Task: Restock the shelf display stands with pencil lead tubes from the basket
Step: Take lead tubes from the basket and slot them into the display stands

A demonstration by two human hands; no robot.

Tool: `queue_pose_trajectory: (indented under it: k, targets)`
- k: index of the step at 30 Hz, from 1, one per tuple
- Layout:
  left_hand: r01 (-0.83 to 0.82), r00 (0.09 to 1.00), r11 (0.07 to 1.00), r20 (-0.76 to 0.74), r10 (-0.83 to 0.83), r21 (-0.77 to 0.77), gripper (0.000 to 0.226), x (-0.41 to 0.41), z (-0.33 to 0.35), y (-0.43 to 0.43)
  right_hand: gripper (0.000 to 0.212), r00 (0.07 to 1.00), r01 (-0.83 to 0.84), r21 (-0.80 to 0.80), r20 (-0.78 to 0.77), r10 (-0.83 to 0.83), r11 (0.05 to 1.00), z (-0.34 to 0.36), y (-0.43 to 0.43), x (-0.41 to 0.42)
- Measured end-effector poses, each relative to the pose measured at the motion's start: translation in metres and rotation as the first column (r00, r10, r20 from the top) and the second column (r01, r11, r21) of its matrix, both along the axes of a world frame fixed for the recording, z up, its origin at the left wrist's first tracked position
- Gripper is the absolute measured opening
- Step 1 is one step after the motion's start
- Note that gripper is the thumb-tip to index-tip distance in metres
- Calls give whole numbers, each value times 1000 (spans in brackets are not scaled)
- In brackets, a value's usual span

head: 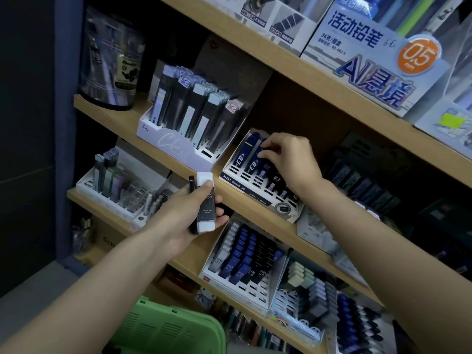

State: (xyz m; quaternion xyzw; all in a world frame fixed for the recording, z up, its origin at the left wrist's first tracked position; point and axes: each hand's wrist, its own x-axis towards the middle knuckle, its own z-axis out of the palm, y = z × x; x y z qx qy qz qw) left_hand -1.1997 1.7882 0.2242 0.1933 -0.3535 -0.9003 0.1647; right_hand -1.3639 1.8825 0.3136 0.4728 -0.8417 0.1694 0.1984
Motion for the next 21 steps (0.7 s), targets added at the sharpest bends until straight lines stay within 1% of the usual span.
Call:
queue_pose_trajectory:
  k: [2, 3, 6, 9, 12, 14, 17, 20, 21]
  targets:
    - [7, 1000, 1000, 0, -7, -5, 14, 1, 0, 2, 19, 999, -27, 12, -25, 27, 1000, 0, -1, -2]
    - [10, 1000, 1000, -1, -10, -10, 15, 1, -1, 3, 19, 999, -34, 3, -12, 34, 999, 2, -2, -4]
    - [17, 1000, 1000, -2, -17, -20, 17, 3, -4, 4, 14, 994, -28, -35, 103, 32, 999, 13, -3, -7]
    - [12, 1000, 1000, 3, -12, -21, 16, 4, -5, 4, 12, 990, -42, 35, 135, 37, 999, 15, -5, -9]
    - [20, 1000, 1000, 0, -20, -15, 13, 3, -4, 3, 14, 997, -73, 27, 27, 73, 997, 6, -7, -8]
    - [21, 1000, 1000, -4, -21, -11, 13, 3, -3, 3, 17, 997, -36, 14, -61, 37, 999, -1, -5, -5]
    - [8, 1000, 1000, 3, -8, -9, 14, 4, -2, 1, 21, 992, 15, 16, -126, -13, 1000, -5, -4, 0]
    - [2, 1000, 1000, 16, -2, 1, 15, 6, -2, -1, 28, 969, 52, 13, -241, -47, 999, -9, -6, 14]
    - [2, 1000, 1000, 18, -2, 3, 15, 7, -2, -1, 31, 973, 34, -4, -228, -33, 999, -11, -6, 23]
